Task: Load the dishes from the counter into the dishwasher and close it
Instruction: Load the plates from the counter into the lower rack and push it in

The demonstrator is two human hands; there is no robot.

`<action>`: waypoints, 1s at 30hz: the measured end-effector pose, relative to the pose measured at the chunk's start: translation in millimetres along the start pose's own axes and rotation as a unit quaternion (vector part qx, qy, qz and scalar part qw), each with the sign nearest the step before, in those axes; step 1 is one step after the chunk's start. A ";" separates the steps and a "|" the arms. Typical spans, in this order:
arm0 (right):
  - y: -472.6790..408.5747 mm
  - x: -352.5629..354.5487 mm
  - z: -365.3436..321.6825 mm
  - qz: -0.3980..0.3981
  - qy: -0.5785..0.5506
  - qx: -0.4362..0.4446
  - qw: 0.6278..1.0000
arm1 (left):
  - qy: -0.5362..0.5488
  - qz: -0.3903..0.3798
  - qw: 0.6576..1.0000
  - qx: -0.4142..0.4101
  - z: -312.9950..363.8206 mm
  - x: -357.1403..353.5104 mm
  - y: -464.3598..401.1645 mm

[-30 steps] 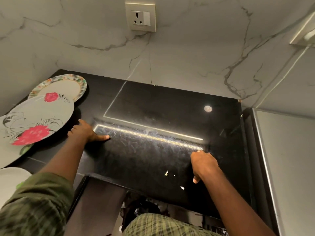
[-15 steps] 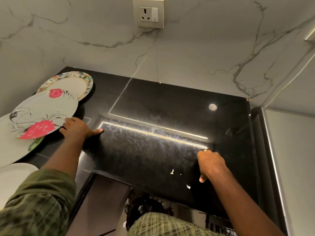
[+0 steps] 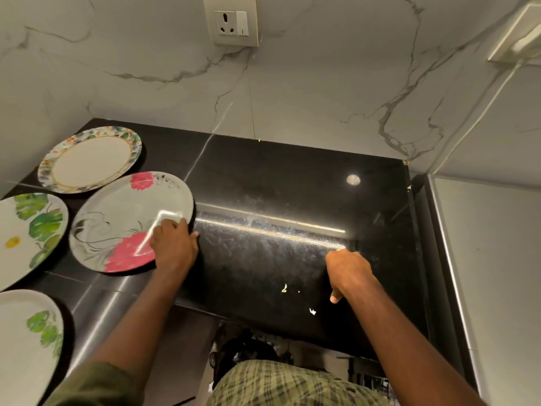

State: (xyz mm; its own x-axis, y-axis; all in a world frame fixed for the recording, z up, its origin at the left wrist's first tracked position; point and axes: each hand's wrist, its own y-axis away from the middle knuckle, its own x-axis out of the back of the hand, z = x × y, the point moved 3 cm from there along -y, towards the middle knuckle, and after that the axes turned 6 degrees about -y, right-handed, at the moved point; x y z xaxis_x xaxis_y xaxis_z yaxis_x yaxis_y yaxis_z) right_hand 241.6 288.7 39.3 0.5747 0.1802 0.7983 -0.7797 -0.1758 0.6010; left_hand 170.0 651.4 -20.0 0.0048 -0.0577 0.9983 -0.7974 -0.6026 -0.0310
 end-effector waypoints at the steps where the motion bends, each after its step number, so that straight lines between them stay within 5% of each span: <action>1: 1.1 0.2 0.9 0.005 -0.006 0.003 1.000 | 0.017 0.004 1.000 -0.026 12.2 -2.5 7.4; 9: 6.0 -3.8 9.6 0.010 -0.043 -0.007 0.999 | 0.140 0.024 0.962 -0.235 110.8 -5.6 92.9; 15: 6.2 -9.4 17.9 0.009 -0.064 -0.001 0.998 | 0.243 -0.056 0.906 -0.342 134.9 17.9 130.4; 18: 6.1 -12.5 22.3 0.005 -0.077 0.005 0.997 | 0.231 -0.013 0.940 -0.249 118.3 23.0 122.6; 21: 5.6 -16.2 25.0 0.013 -0.090 0.021 0.996 | 0.150 -0.065 0.985 -0.047 84.8 14.4 108.4; 24: 4.4 -18.4 26.7 0.030 -0.103 0.033 0.994 | 0.181 -0.110 0.975 0.062 56.8 8.5 97.7; 30: 4.7 -17.4 50.8 0.097 -0.193 0.019 0.976 | 0.366 -0.145 0.917 0.058 55.4 21.1 102.0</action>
State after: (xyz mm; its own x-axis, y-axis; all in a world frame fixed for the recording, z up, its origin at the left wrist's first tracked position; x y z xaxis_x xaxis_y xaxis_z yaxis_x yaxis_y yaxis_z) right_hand 240.6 235.5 30.2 0.4730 -0.2366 0.8487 -0.8780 -0.2068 0.4317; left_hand 122.2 544.6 -4.8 -0.2344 0.6426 0.7295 -0.7566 -0.5918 0.2781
